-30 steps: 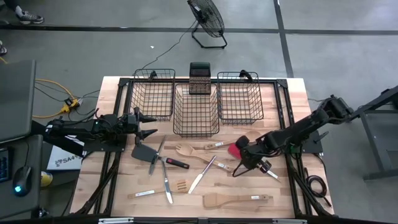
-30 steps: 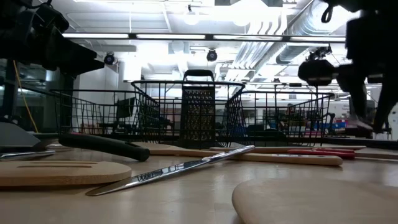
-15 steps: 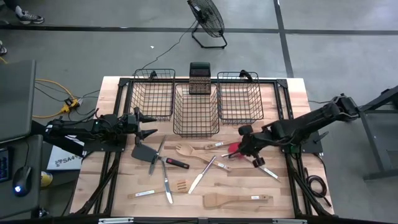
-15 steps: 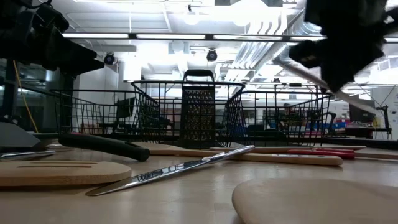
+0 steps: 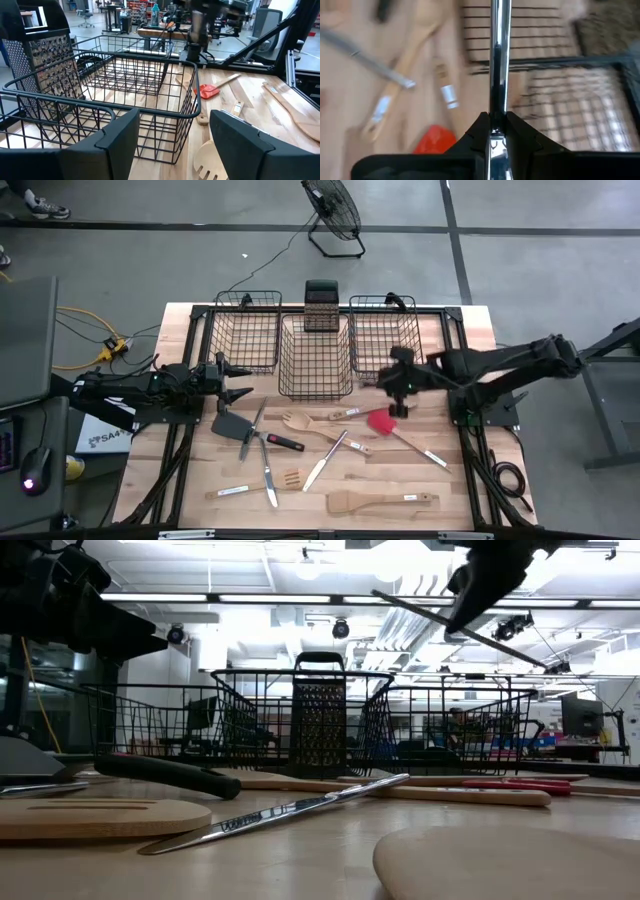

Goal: Pick & Place Kitchen Items
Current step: Put the silver table knife into the right wire basket

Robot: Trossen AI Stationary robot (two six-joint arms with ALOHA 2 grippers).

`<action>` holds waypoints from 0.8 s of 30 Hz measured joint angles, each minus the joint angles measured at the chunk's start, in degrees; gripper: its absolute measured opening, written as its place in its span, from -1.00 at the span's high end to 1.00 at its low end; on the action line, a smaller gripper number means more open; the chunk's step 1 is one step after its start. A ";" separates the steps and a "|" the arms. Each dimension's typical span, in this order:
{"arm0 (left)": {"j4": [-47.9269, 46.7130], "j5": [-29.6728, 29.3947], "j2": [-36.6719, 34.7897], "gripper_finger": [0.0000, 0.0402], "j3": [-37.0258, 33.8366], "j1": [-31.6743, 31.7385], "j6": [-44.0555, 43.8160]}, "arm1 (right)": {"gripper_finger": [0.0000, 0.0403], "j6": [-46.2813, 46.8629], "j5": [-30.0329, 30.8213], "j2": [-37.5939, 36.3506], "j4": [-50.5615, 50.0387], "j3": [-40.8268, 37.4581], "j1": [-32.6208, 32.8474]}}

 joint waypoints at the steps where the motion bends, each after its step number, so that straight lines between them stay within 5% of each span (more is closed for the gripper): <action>1: -0.01 -0.01 -0.01 -0.18 -0.02 0.00 0.01 | 0.85 0.65 0.31 0.00 -0.72 0.49 -1.49; 16: 0.01 0.01 0.01 -0.18 0.00 0.01 -0.01 | 0.85 4.74 -1.00 -2.58 -0.57 1.06 -29.28; 24: 0.00 -0.01 0.00 -0.18 -0.01 0.00 0.00 | 0.85 5.10 -8.80 1.10 5.10 1.10 -39.50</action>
